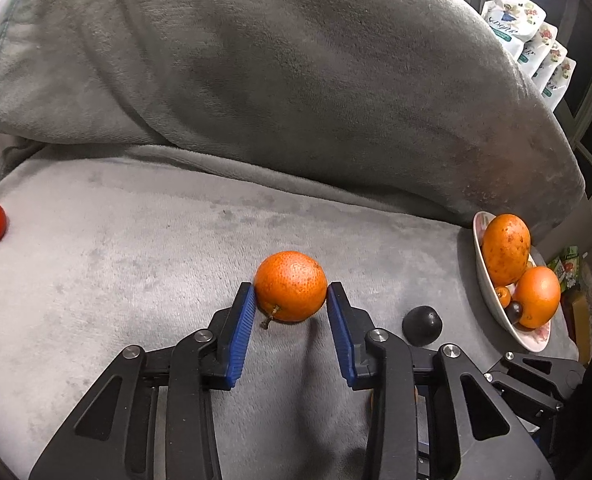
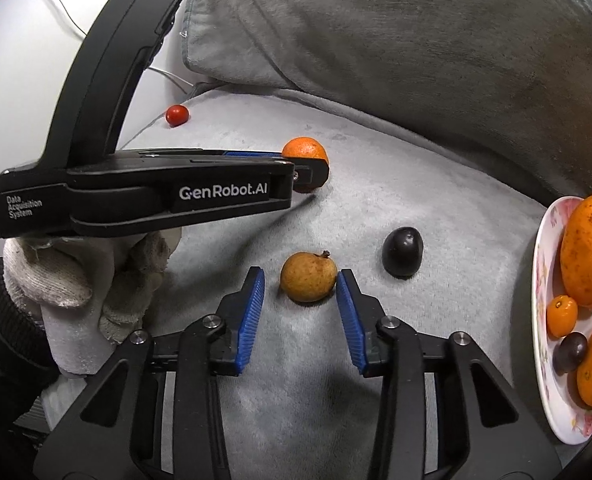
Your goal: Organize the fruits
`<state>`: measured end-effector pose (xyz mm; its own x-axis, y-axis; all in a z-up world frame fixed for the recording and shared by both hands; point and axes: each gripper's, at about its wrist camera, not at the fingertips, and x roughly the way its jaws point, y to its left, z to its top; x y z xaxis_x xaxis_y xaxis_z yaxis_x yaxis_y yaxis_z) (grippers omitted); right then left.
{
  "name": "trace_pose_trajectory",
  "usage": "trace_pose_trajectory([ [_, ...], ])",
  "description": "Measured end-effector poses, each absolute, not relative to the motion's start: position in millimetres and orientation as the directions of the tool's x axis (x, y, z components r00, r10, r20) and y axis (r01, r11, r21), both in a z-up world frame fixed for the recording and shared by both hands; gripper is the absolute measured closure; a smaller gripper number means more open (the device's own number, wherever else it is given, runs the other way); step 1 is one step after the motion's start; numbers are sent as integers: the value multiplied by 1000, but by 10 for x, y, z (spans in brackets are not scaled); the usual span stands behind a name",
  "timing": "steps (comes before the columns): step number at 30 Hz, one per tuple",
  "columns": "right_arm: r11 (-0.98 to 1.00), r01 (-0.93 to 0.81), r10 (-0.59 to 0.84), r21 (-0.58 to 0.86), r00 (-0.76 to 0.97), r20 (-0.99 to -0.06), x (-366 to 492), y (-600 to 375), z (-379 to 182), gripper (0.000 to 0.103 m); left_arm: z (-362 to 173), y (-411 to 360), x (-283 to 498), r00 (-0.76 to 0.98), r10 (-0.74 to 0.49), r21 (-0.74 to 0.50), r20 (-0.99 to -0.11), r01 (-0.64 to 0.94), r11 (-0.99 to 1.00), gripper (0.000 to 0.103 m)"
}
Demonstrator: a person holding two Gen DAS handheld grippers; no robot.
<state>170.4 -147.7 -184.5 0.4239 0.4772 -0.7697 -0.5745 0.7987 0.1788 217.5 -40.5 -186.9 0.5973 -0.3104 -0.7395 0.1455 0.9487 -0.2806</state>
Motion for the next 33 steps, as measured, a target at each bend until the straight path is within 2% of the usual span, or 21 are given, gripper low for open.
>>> trace_pose_trajectory([
  [4, 806, -565, 471, 175, 434, -768, 1716, -1481, -1868, 72, -1883, -387, 2168, 599, -313, -286, -737, 144, 947, 68],
  [20, 816, -535, 497, 216, 461, -735, 1673, -1633, -1863, 73, -1810, -272, 2087, 620, -305, -294, -723, 124, 948, 69],
  [33, 826, -511, 502, 237, 476, -722, 1632, -1683, -1782, 73, -1468, -122, 1681, 684, -281, -269, -673, 128, 955, 69],
])
